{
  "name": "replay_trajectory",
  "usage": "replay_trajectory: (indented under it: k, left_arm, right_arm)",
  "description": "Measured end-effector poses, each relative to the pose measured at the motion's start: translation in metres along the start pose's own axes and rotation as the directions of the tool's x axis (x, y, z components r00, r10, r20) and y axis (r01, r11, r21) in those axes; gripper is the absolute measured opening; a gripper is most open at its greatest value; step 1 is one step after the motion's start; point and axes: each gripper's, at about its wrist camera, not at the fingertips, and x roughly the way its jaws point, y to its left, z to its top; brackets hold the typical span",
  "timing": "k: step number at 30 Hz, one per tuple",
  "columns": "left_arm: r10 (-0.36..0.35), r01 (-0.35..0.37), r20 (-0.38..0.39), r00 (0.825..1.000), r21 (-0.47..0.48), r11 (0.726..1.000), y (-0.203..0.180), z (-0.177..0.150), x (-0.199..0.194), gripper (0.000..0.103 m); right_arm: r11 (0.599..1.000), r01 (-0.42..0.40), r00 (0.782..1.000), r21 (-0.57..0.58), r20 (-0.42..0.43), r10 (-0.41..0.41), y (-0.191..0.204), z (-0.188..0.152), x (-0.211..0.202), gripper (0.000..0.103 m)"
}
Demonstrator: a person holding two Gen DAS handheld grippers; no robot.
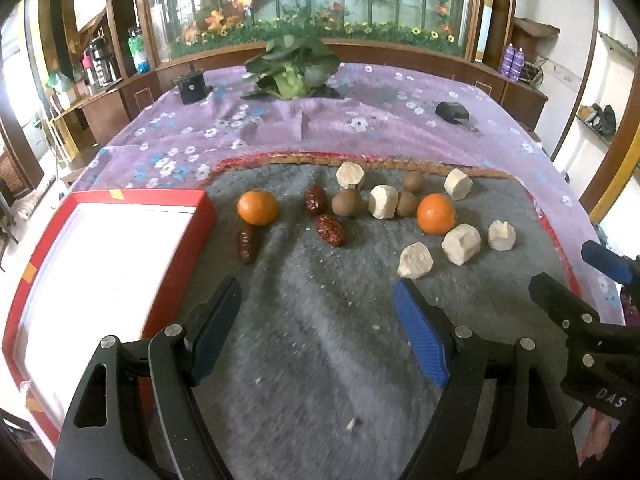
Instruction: Organize fruits
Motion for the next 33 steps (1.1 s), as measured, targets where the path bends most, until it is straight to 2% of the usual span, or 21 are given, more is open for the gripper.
replay_trajectory:
  k: [8,17,24,33]
  left_arm:
    - [-0.063,0.062,0.034,0.997,0.012,0.998,0.010,-0.008,-0.028,0.080]
    - [-0.042,0.042,0.039,0.998,-0.012,0.999,0.019,-0.013,-0.042,0.080]
    - [-0.010,0.010,0.076,0.997,0.002,1.000,0.020,-0.021,-0.068,0.080]
    - [-0.051,0.051,0.067,0.996,0.010,0.999,0.008,-0.018,-0.065,0.080]
  right_arm:
    - [0.997,-0.082,0.996,-0.009,0.024,0.083,0.006,-0.005,-0.016,0.088]
    - [0.996,-0.085,0.996,-0.012,0.039,0.086,0.008,-0.012,-0.029,0.088]
    - [0.995,-0.101,0.993,-0.006,0.059,0.101,0.010,-0.018,-0.043,0.088]
    - [0.998,-0.060,0.998,0.016,0.035,0.060,0.001,-0.028,-0.055,0.088]
